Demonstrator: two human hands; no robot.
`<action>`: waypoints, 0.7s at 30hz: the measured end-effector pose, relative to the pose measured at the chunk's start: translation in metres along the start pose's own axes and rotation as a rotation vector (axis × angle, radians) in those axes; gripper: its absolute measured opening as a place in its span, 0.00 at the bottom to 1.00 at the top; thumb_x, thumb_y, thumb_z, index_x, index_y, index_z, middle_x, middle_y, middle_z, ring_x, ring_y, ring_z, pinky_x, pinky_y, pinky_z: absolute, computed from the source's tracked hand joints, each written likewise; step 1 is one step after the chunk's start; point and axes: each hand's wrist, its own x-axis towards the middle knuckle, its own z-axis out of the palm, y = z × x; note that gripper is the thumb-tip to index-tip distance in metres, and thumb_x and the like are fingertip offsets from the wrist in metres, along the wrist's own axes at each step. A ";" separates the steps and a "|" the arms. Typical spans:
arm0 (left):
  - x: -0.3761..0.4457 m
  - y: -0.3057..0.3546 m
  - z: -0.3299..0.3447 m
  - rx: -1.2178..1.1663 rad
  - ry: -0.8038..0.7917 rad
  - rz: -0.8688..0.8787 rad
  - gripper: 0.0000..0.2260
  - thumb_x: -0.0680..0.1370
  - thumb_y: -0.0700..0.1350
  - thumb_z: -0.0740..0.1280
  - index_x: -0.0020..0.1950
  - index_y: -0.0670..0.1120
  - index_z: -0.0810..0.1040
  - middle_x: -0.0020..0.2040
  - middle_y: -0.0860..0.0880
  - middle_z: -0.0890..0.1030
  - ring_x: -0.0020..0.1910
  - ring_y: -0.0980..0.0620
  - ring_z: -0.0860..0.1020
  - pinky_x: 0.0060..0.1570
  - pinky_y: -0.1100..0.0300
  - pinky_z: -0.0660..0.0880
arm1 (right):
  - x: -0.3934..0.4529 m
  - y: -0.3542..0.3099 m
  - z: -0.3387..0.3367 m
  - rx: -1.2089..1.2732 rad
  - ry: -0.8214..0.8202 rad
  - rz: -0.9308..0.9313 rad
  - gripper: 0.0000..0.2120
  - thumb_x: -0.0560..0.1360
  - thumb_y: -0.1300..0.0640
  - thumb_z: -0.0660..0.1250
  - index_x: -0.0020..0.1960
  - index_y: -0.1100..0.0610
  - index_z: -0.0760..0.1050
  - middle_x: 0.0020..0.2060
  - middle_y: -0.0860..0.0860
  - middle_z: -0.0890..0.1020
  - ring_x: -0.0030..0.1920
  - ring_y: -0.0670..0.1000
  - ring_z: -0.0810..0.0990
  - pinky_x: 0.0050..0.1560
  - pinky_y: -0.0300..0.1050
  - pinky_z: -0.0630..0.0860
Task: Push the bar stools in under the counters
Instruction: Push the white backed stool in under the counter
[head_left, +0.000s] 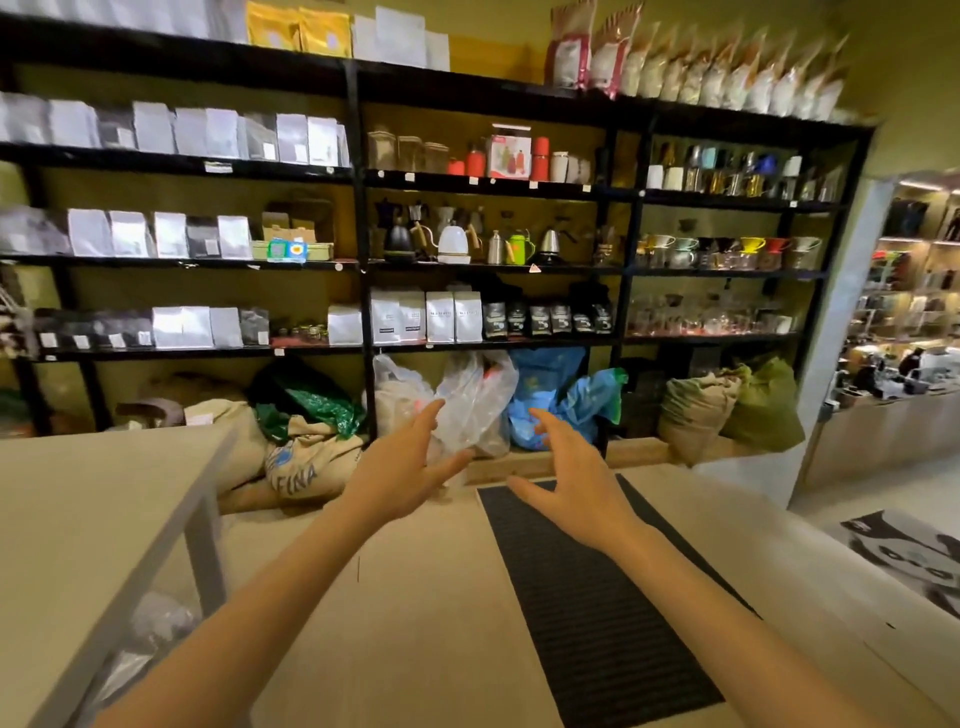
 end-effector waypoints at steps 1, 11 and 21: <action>0.020 -0.006 0.004 -0.021 0.013 -0.025 0.34 0.75 0.60 0.62 0.76 0.49 0.54 0.70 0.46 0.70 0.64 0.46 0.72 0.61 0.49 0.71 | 0.021 0.012 0.005 0.038 -0.002 0.006 0.38 0.72 0.45 0.69 0.75 0.52 0.54 0.68 0.51 0.69 0.65 0.50 0.69 0.62 0.46 0.68; 0.173 -0.099 0.067 -0.040 0.077 -0.252 0.29 0.77 0.56 0.62 0.74 0.49 0.56 0.63 0.48 0.75 0.56 0.49 0.76 0.55 0.53 0.74 | 0.213 0.120 0.114 0.215 -0.107 -0.088 0.36 0.72 0.48 0.70 0.74 0.52 0.56 0.65 0.51 0.71 0.64 0.51 0.69 0.61 0.50 0.70; 0.320 -0.225 0.086 -0.037 0.187 -0.549 0.29 0.77 0.56 0.63 0.74 0.50 0.58 0.64 0.45 0.74 0.57 0.47 0.76 0.56 0.47 0.74 | 0.444 0.165 0.219 0.393 -0.309 -0.296 0.36 0.71 0.50 0.72 0.73 0.53 0.58 0.68 0.52 0.70 0.64 0.50 0.70 0.61 0.46 0.71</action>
